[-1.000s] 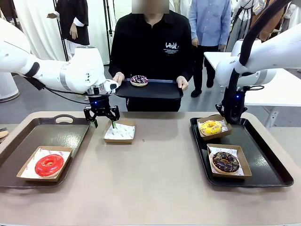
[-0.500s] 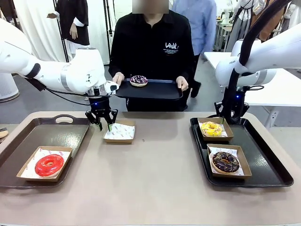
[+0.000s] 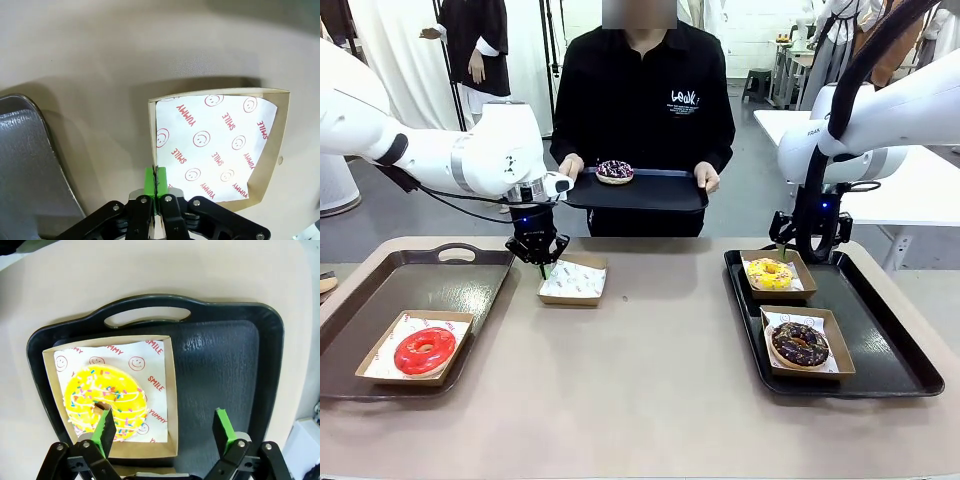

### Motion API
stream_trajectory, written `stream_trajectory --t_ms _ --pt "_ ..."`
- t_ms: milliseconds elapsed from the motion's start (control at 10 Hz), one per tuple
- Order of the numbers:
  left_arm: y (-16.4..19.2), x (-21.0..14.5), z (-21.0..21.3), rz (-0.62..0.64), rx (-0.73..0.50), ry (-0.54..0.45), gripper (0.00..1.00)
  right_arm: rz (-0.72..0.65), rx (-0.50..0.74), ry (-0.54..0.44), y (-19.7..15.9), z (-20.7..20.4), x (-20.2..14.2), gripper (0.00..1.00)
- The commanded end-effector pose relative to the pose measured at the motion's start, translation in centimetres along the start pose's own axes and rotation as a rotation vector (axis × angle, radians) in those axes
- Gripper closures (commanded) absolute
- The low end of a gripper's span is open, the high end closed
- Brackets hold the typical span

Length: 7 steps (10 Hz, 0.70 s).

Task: Individually package the donuts and arrange them on the tray.
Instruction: Place the picked Paper togo box on the Handle tray while simultaneously picking up another Paper togo box from the table with the other hand.

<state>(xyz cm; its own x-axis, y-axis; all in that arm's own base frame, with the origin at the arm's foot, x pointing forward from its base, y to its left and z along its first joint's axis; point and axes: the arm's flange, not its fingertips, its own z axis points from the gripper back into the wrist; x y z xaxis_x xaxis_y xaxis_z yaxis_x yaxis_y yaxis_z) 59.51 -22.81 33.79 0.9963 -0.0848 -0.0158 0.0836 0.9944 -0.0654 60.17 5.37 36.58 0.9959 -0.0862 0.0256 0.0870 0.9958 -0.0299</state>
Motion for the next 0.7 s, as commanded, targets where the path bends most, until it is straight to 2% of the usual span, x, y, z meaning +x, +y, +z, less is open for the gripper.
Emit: stream_trajectory --t_ms 0,300,400,600 --pt "0.0 0.5 0.2 -0.013 -0.01 0.013 1.0 0.011 0.011 -0.005 0.0 0.1 0.3 0.0" --pt "-0.1 0.1 1.2 -0.009 -0.033 0.04 1.0 0.032 0.102 0.045 -1.5 1.1 -0.7 0.0" --pt "-0.1 -0.2 2.7 0.013 -0.032 0.054 1.0 0.049 0.193 0.104 -3.2 1.8 -1.7 0.0" --pt "0.5 -1.3 7.4 0.001 -0.061 0.009 1.0 0.063 0.408 0.07 -8.7 3.7 -5.0 0.0"
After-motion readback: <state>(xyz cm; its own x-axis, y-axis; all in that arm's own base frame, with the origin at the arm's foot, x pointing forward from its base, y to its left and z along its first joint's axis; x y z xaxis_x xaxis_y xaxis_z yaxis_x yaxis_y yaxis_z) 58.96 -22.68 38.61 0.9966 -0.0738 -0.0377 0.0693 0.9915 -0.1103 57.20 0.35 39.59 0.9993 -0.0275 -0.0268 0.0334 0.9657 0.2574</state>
